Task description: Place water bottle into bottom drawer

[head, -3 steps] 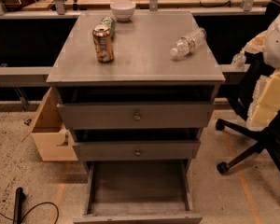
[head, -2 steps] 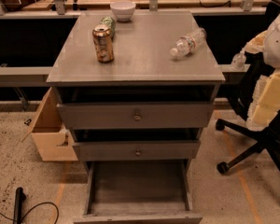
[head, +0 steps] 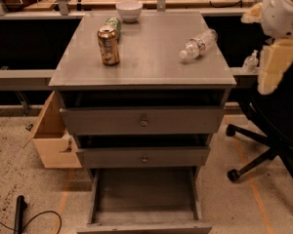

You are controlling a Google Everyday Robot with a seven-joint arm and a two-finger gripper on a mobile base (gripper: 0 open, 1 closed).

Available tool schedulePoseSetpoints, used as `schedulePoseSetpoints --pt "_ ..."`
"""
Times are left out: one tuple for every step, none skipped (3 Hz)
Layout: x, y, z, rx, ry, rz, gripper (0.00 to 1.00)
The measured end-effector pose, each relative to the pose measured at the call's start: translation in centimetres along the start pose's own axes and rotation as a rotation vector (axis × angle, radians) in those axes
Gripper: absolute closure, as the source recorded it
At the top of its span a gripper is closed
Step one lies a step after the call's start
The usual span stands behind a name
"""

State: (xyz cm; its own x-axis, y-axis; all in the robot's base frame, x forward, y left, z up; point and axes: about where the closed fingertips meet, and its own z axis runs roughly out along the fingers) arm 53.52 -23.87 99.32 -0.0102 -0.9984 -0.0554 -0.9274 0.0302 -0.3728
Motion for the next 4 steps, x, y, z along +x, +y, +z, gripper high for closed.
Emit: schedulePoseSetpoints --pt "0.9 -5.2 4.5 -0.037 0.001 -0.138 0.00" --pt "1.5 -8.1 9.4 -0.088 -0.060 -0.256 0.00" --pt "1.3 -10.4 13.1 -0.079 -0.111 -0.350 0.00" --pt "1.1 -10.9 13.5 -0.063 -0.103 -0.353 0.00"
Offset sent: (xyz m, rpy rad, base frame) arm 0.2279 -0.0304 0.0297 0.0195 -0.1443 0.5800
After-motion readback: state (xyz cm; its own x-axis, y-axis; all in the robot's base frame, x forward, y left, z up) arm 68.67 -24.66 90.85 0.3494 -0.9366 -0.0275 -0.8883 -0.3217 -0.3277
